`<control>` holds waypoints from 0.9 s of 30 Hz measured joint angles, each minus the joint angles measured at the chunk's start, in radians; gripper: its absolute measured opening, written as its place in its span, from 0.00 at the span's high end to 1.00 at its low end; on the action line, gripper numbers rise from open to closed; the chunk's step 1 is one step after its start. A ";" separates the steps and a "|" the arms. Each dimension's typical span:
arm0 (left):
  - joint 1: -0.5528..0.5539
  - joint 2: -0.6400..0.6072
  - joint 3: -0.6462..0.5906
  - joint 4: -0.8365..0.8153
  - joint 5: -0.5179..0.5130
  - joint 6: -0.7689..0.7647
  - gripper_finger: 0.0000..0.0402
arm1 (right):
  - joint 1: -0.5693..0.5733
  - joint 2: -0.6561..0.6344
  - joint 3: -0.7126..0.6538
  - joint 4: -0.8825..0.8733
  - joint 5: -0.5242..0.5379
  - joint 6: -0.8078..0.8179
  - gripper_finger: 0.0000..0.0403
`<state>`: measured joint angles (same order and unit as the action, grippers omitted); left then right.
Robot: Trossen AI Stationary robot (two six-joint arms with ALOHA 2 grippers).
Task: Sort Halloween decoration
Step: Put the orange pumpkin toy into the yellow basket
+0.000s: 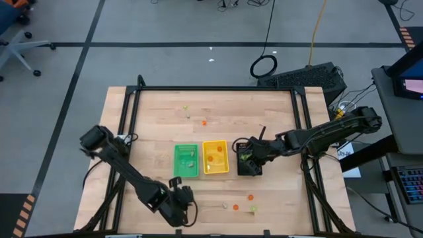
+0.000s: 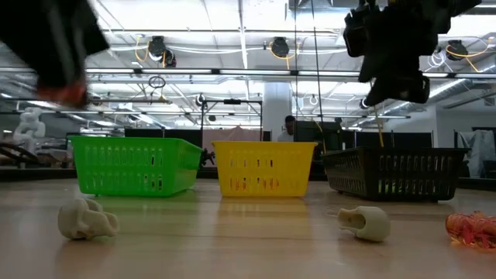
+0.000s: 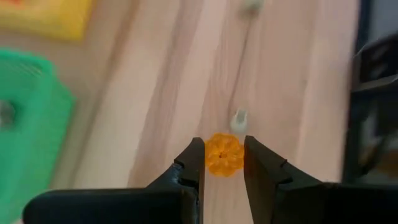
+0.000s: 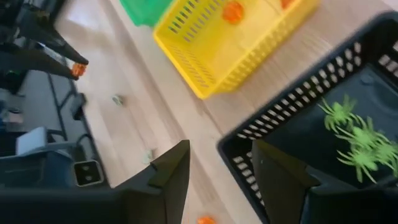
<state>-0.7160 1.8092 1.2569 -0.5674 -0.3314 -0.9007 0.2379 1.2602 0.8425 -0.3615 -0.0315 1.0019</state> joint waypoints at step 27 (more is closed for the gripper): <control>0.211 -0.435 0.016 0.499 -0.028 0.456 0.80 | -0.014 -0.017 0.000 0.206 0.010 -0.055 0.60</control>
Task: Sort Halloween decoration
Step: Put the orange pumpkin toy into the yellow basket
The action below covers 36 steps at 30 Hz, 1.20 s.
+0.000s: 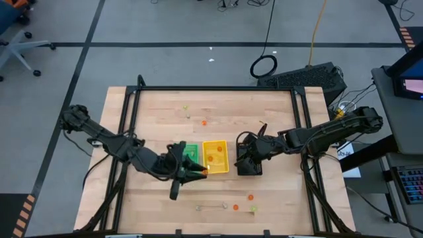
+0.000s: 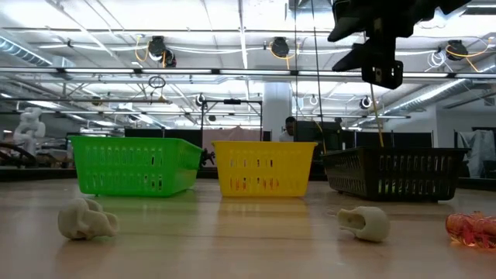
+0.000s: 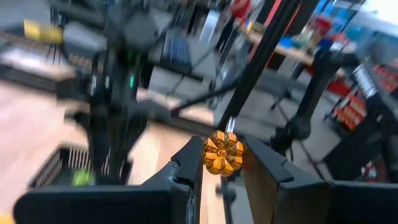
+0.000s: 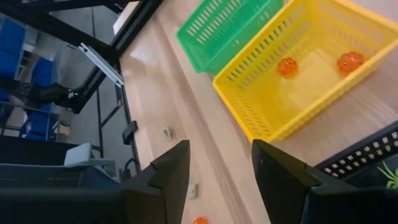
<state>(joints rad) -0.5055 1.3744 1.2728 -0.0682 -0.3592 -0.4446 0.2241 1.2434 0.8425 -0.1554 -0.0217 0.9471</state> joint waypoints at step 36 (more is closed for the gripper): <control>0.090 -0.003 -0.003 0.079 -0.013 0.626 0.80 | 0.000 -0.081 0.000 0.068 -0.006 -0.078 0.60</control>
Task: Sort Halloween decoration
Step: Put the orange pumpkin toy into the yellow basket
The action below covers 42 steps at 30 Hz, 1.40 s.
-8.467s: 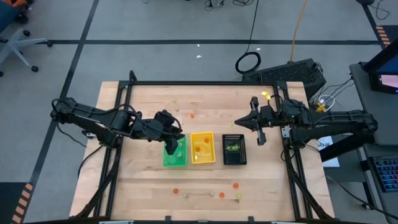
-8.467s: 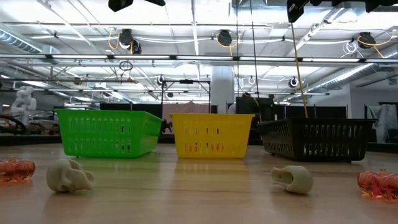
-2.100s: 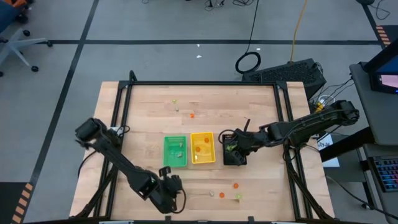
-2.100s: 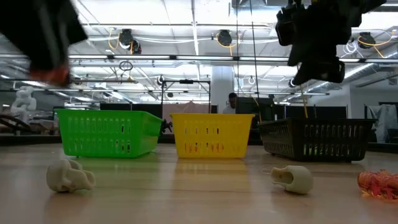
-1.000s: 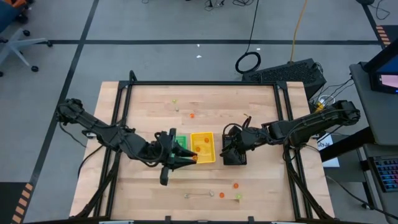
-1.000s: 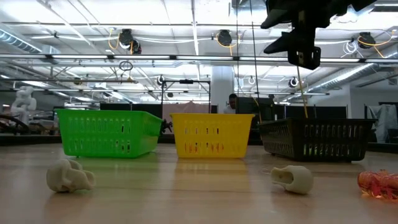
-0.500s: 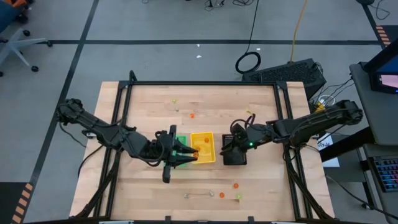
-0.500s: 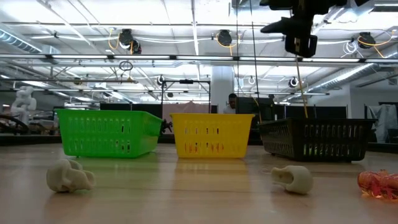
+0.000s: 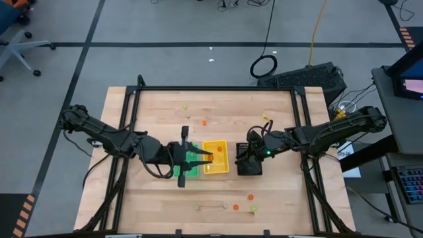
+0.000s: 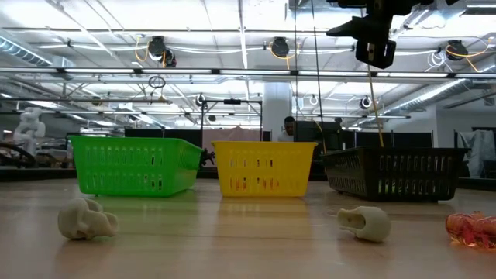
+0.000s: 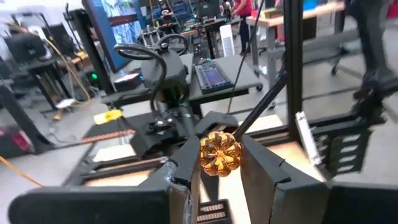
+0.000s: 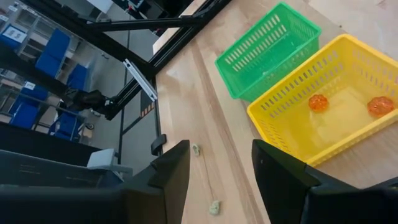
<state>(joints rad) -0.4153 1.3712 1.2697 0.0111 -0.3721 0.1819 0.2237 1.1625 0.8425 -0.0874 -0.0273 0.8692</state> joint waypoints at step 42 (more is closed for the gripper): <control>0.226 0.001 0.000 -0.211 -0.003 -0.077 0.80 | -0.010 -0.053 0.000 -0.066 0.000 -0.018 0.60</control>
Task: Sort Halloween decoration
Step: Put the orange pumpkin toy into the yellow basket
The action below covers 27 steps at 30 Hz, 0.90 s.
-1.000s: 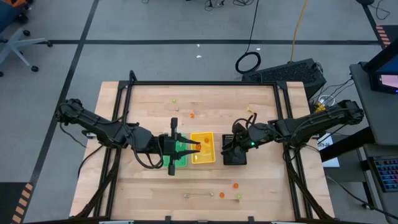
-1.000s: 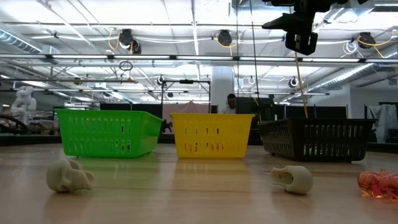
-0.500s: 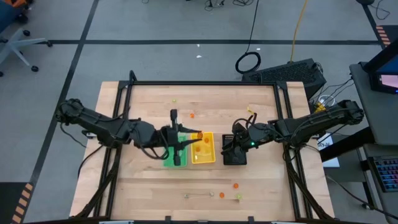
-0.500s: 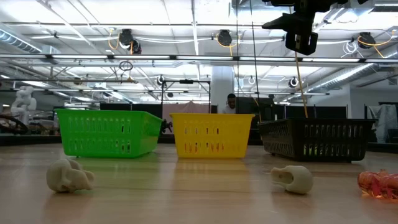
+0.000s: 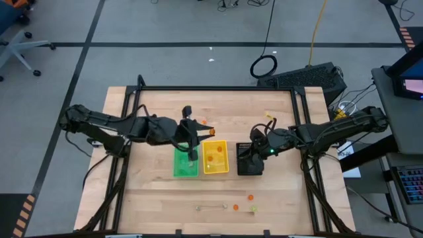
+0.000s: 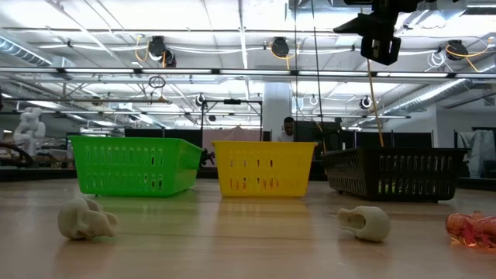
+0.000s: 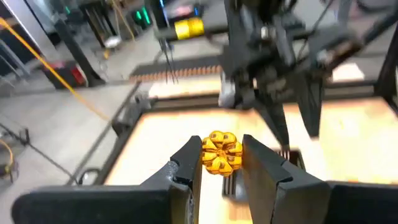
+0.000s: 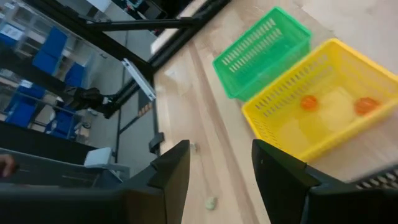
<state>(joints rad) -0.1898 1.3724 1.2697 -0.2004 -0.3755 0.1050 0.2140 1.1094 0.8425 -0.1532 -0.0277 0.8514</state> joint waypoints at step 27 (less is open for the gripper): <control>0.083 0.299 0.000 -0.098 0.147 -0.177 0.80 | -0.078 -0.163 0.000 -0.320 0.005 -0.026 0.60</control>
<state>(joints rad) -0.1070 1.6710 1.2697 -0.2981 -0.2283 -0.0723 0.1356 0.9467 0.8425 -0.4729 -0.0231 0.8249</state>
